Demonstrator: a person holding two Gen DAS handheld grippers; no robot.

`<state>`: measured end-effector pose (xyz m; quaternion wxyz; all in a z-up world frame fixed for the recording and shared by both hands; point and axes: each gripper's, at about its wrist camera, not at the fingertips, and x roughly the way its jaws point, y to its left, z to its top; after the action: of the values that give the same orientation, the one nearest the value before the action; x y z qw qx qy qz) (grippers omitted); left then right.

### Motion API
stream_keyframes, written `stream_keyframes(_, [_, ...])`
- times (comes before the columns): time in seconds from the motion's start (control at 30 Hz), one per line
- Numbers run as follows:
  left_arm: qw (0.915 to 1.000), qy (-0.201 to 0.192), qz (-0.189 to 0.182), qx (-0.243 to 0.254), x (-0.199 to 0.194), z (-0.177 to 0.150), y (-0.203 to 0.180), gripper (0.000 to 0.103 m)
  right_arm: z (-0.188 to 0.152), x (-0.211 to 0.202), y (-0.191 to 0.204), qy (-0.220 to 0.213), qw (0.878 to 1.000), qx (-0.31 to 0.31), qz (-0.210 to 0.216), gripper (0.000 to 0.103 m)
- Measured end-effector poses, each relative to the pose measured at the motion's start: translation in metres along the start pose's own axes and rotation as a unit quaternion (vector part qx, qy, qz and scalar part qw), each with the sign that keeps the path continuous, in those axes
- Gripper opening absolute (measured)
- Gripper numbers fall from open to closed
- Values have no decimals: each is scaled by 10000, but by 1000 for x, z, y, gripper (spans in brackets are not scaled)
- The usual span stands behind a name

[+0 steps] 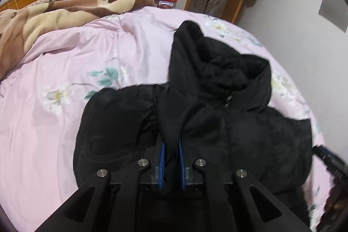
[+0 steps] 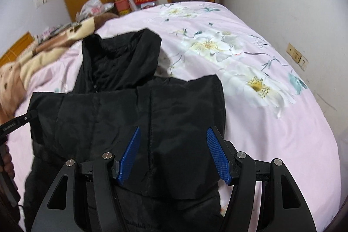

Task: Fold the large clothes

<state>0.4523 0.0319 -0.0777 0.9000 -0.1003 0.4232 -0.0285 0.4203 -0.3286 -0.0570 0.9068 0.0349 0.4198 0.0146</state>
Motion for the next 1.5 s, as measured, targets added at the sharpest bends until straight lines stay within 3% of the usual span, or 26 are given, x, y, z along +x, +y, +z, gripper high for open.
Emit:
stream_keyframes(0.2, [9993, 254, 289, -23, 23, -13, 8, 16, 1, 34, 7, 348, 9990, -264, -32, 63])
stream_keyframes(0.33, [9981, 349, 479, 182, 35, -19, 5, 20, -2, 54, 6, 474, 9984, -277, -109, 69])
stream_keyframes(0.63, [9968, 536, 494, 317, 53, -28, 5, 25, -11, 78, 3, 793, 9958, -422, -179, 74])
stream_keyframes(0.73, [9966, 644, 419, 301, 50, -23, 8, 33, -5, 78, -1, 1010, 9941, -365, -120, 74])
stream_keyframes(0.8, [9970, 627, 350, 305, 44, -14, 13, 42, 3, 75, -4, 1113, 9933, -292, -94, 74])
stream_keyframes(0.9, [9987, 434, 145, 202, 31, 3, 21, 54, 18, 58, -5, 822, 9963, -251, 34, 74])
stream_keyframes(1.1, [9995, 193, -6, 263, 24, 53, 22, 64, 62, 43, -4, 284, 9988, -2, 402, 74])
stream_keyframes(1.23, [9984, 65, -135, 543, 33, 92, 12, 64, 104, 58, 1, 259, 9986, 77, 460, 74])
stream_keyframes(1.4, [9982, 77, 67, 584, 65, 147, 0, 66, 157, 83, 4, 120, 9992, 303, 238, 74])
stream_keyframes(1.5, [9971, 171, 183, 719, 89, 172, -13, 66, 178, 106, 11, 305, 9986, 257, 340, 74])
